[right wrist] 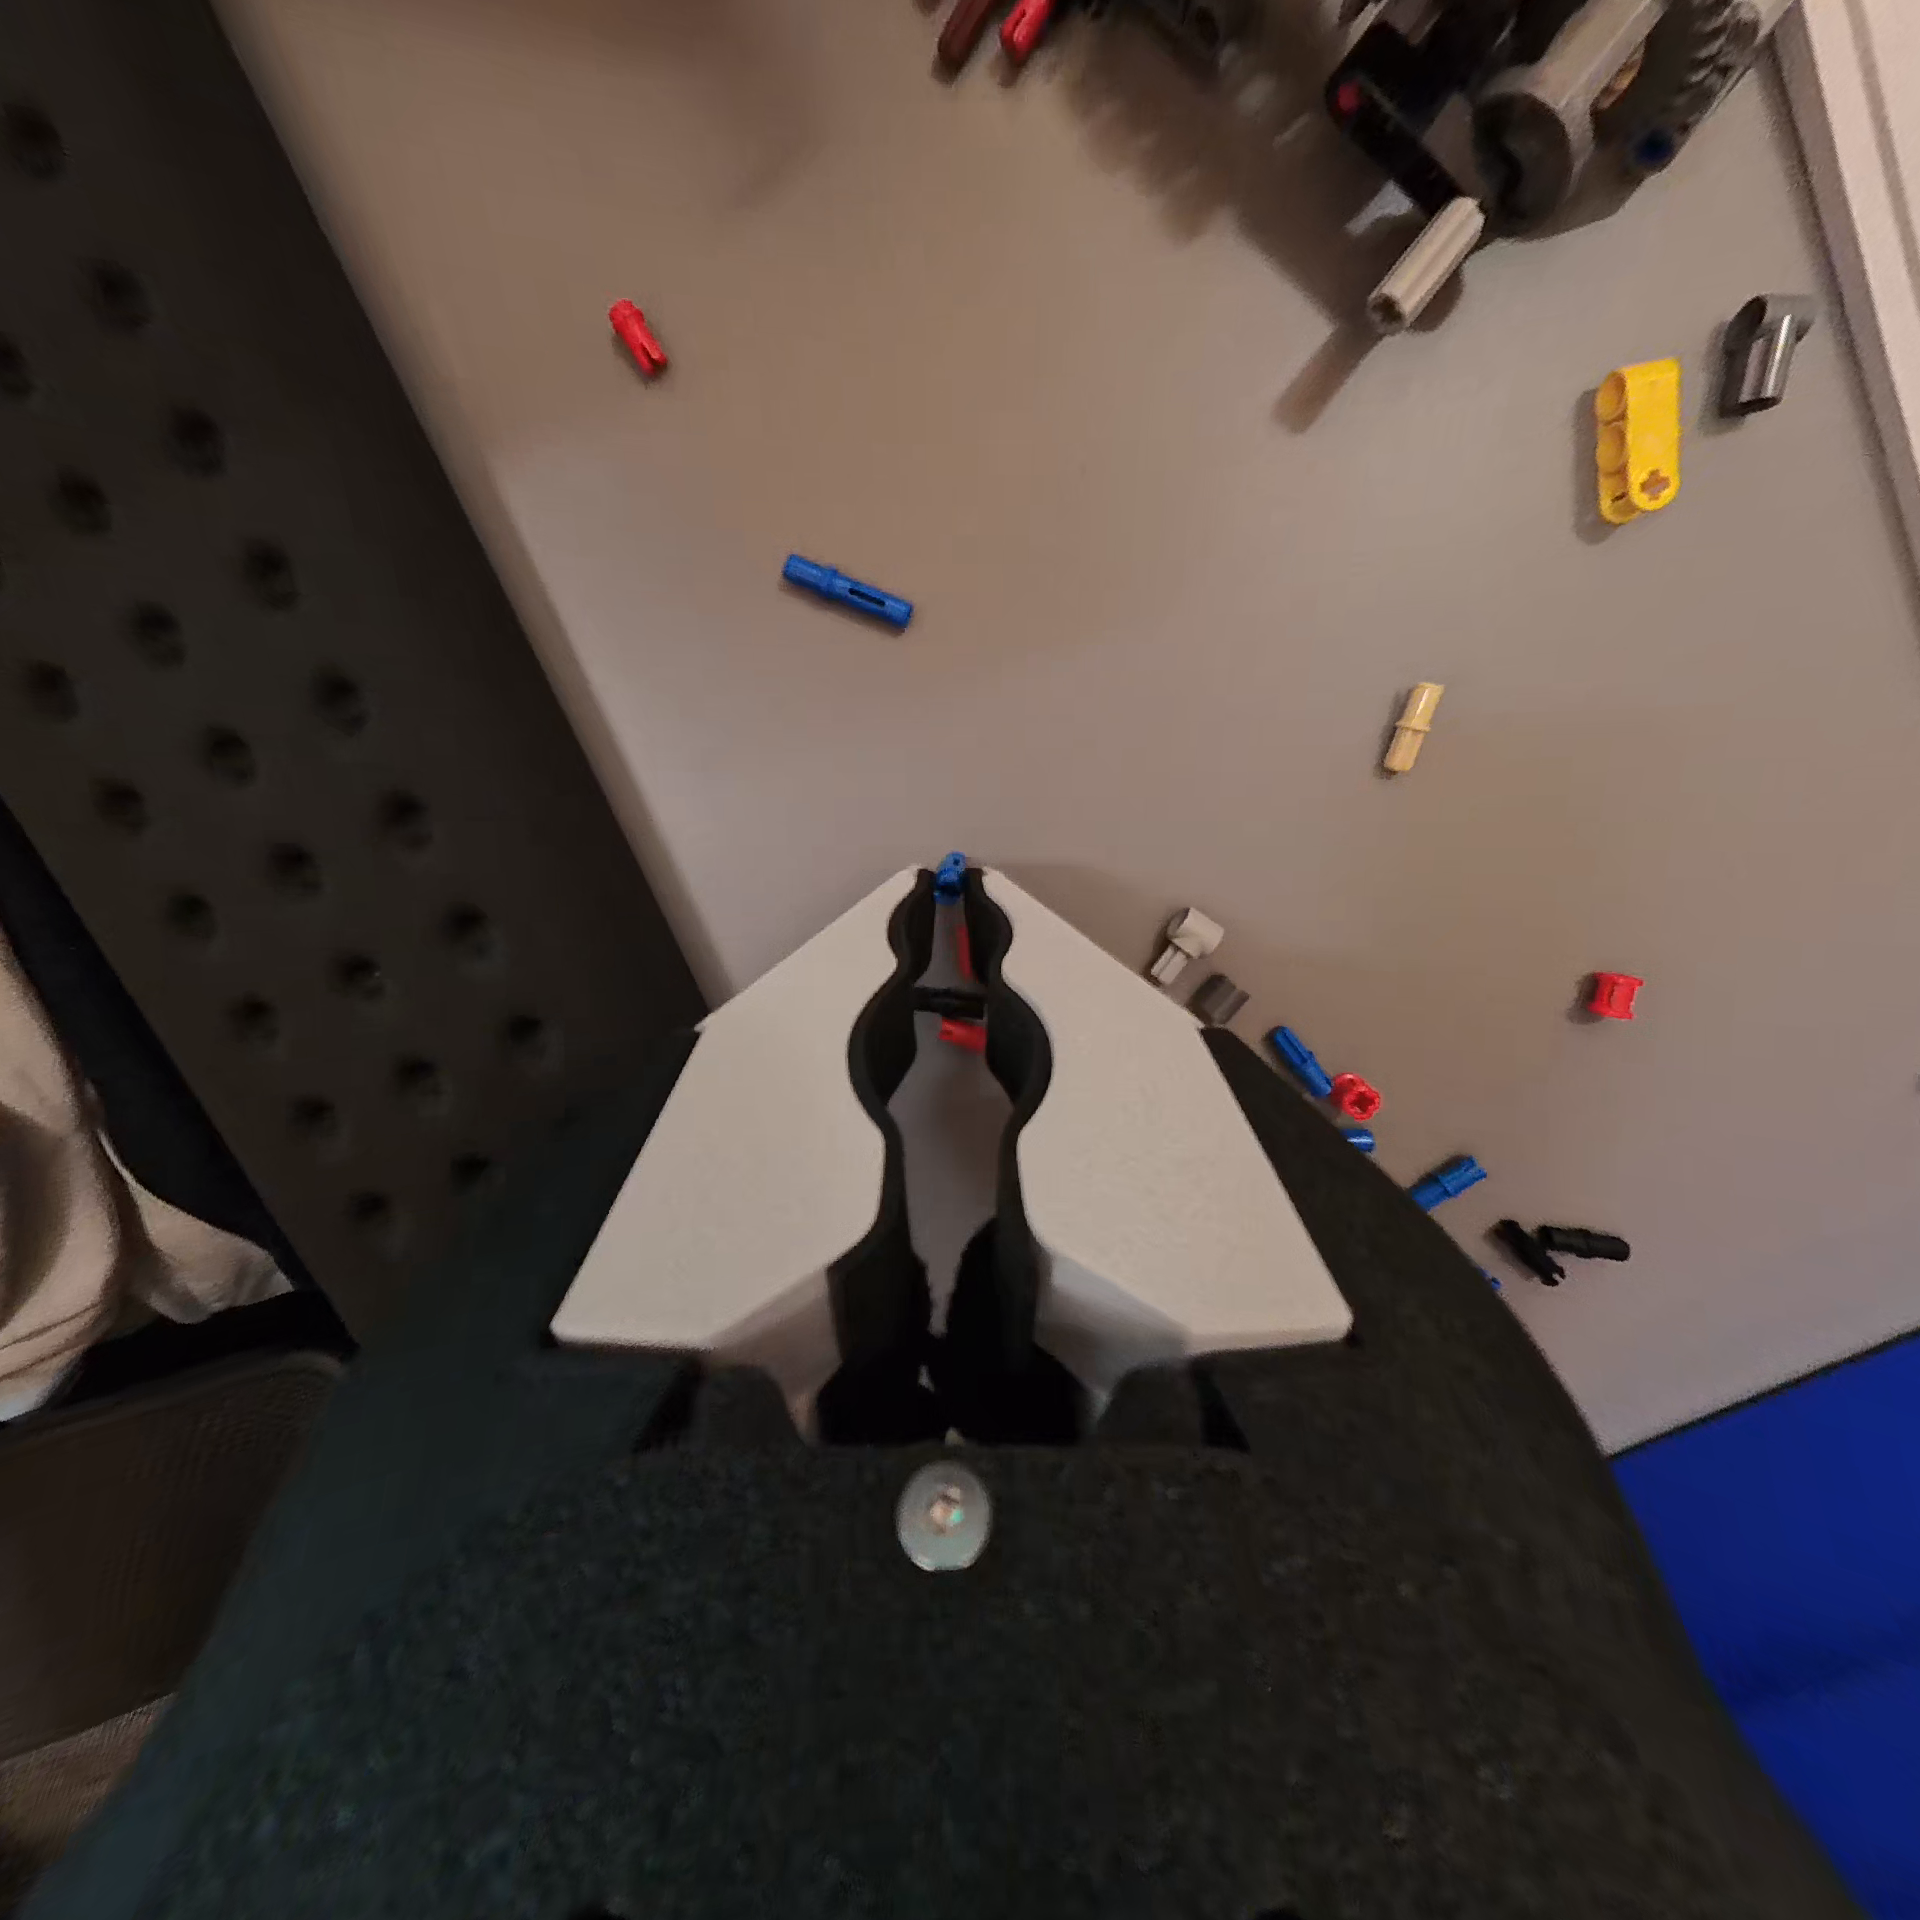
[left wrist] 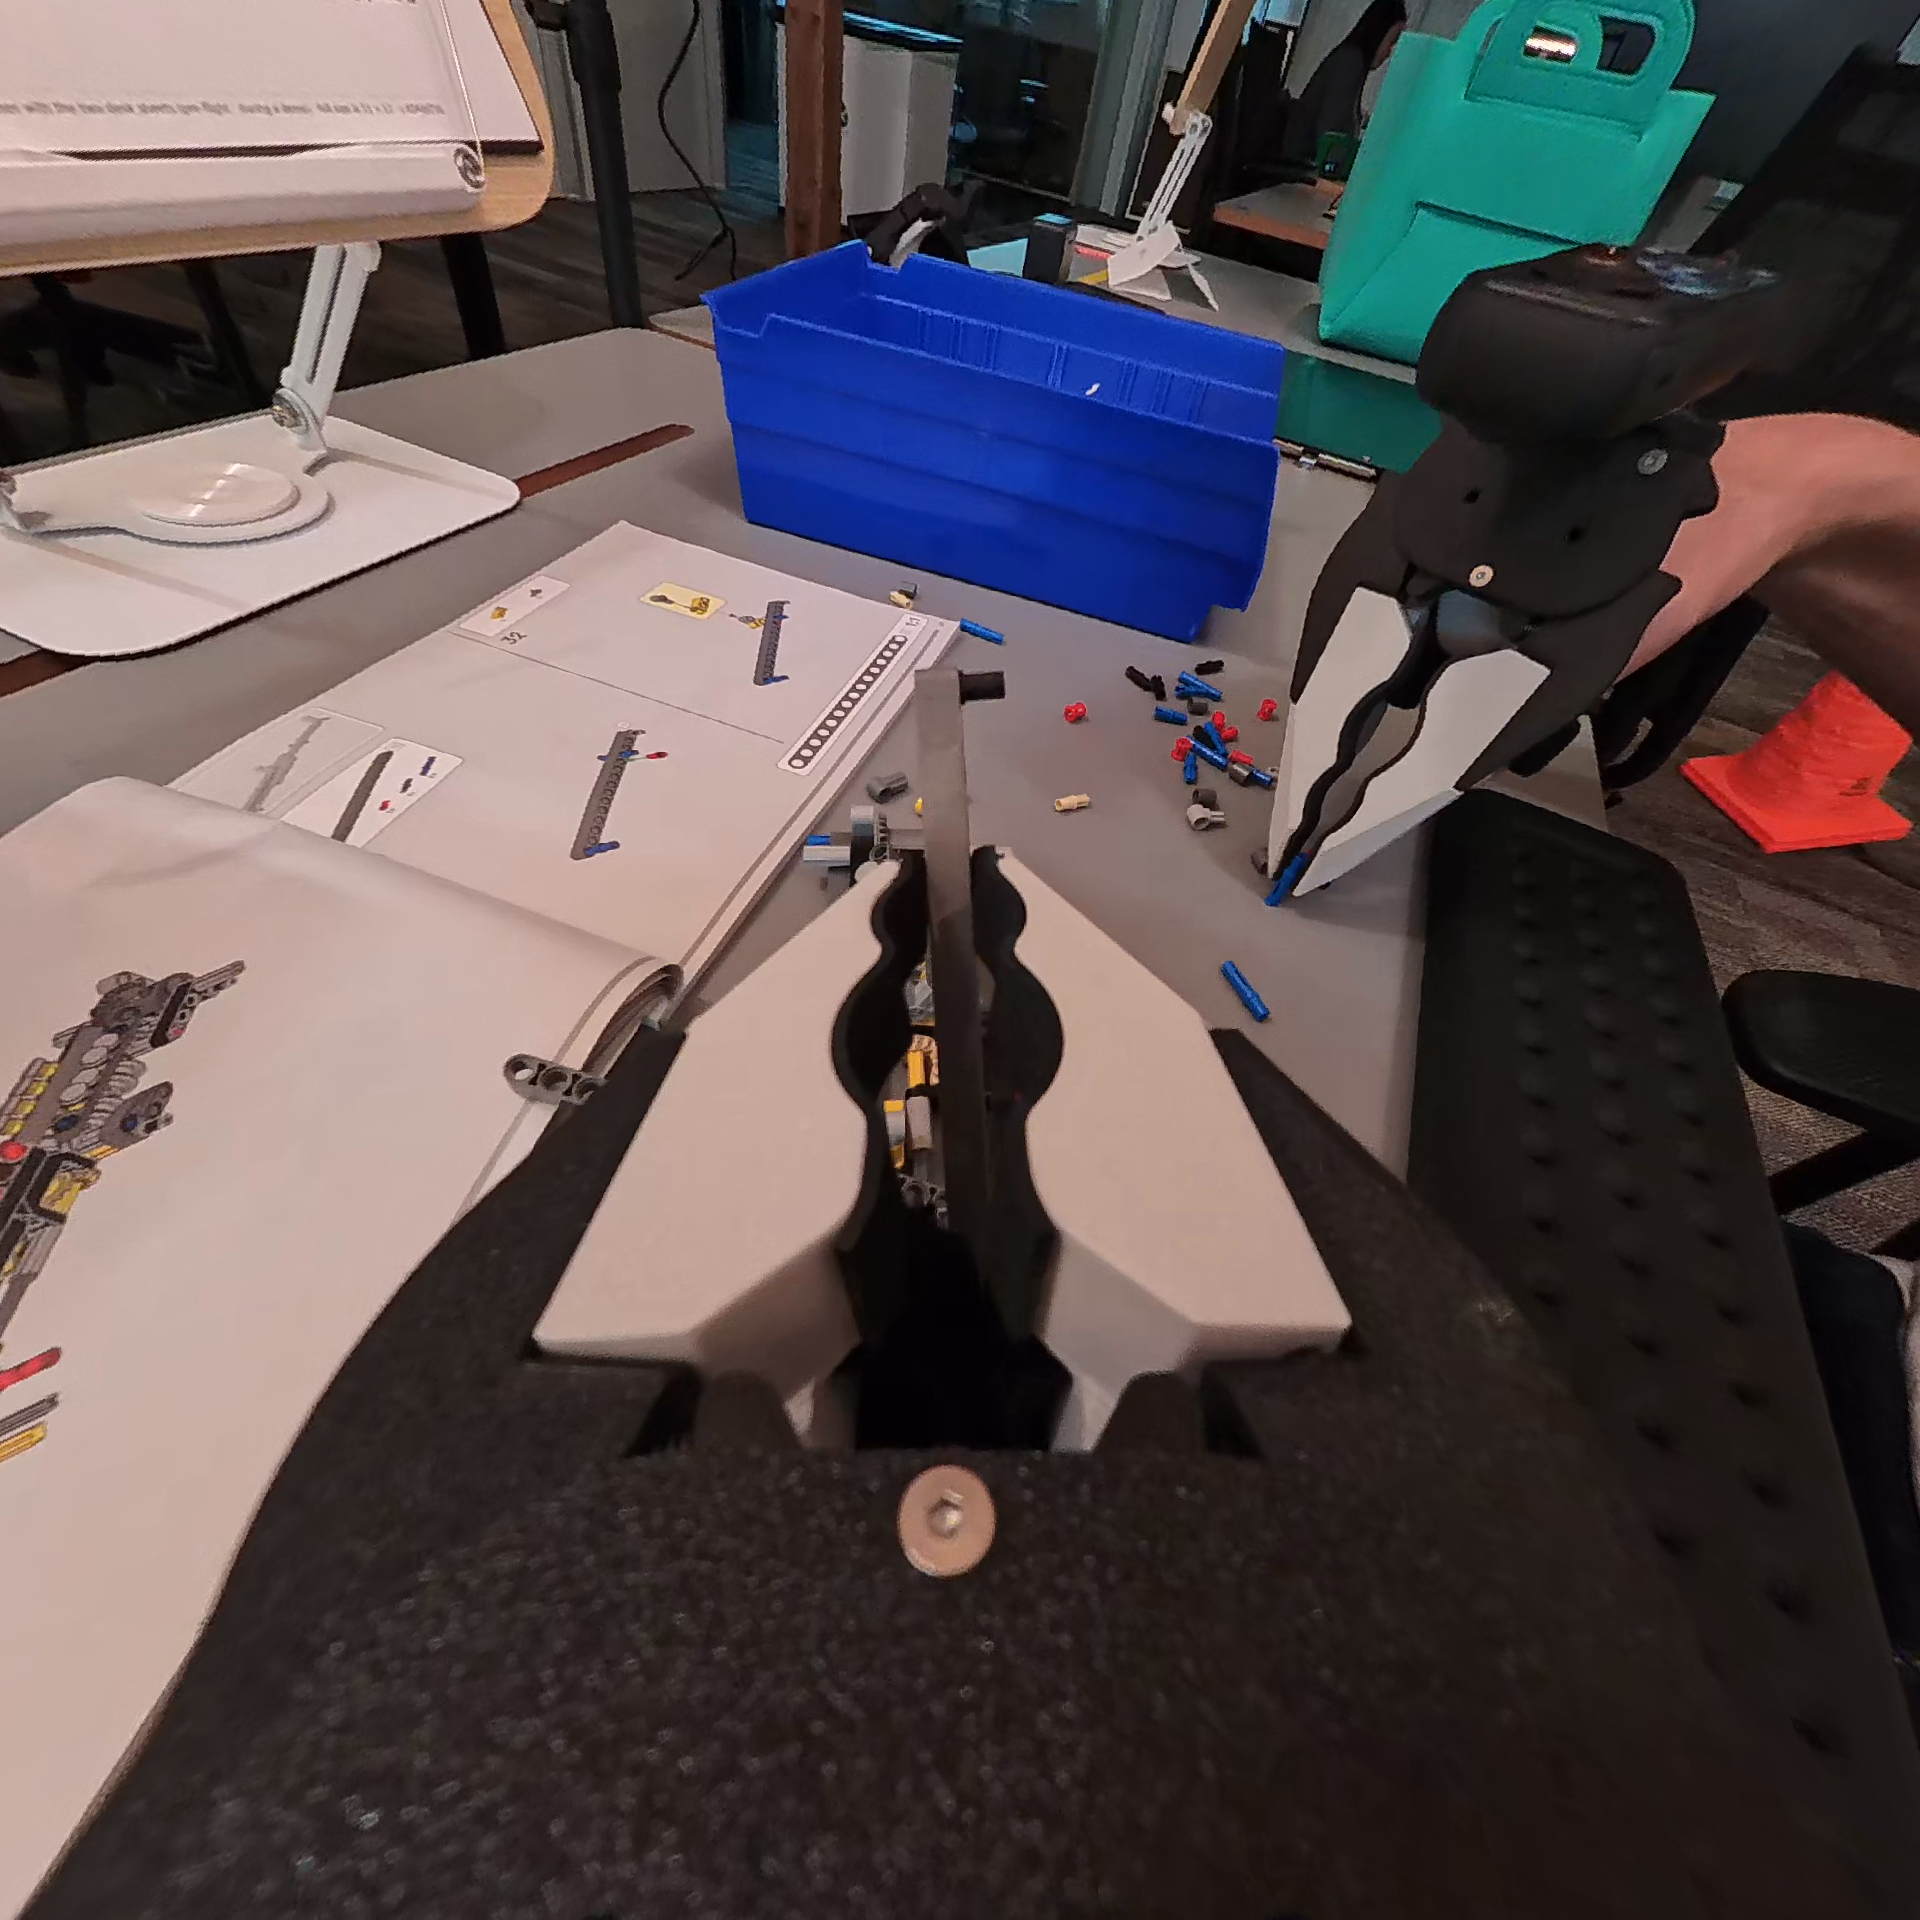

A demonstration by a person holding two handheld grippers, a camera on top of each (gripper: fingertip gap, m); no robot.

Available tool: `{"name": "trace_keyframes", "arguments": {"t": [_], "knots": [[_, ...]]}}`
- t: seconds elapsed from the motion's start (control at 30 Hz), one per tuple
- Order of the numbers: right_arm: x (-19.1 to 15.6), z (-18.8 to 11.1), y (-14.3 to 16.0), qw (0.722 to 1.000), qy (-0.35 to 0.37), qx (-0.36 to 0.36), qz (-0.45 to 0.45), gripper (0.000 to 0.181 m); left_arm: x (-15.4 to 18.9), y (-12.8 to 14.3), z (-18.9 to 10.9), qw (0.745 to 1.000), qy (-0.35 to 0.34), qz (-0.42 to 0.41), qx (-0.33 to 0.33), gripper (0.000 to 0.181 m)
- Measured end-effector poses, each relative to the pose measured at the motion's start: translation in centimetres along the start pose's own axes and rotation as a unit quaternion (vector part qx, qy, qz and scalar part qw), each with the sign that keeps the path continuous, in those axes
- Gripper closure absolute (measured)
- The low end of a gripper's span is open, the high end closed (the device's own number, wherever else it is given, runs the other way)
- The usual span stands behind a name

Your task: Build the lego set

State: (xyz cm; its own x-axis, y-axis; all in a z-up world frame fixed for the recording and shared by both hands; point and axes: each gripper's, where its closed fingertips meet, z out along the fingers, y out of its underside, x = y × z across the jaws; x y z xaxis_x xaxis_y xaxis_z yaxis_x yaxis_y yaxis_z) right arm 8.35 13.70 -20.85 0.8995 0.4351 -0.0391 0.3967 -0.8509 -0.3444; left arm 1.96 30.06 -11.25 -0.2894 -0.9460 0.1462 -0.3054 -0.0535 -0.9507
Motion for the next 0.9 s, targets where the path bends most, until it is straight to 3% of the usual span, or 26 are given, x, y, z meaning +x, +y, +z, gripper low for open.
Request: {"name": "trace_keyframes", "arguments": {"t": [0.9], "knots": [[0.15, 0.31, -0.28, 0.999, 0.010, -0.030, -0.042, 0.177, 0.29, 0.03, 0.02, 1.000, 0.007, 0.001, -0.003, 0.174]]}}
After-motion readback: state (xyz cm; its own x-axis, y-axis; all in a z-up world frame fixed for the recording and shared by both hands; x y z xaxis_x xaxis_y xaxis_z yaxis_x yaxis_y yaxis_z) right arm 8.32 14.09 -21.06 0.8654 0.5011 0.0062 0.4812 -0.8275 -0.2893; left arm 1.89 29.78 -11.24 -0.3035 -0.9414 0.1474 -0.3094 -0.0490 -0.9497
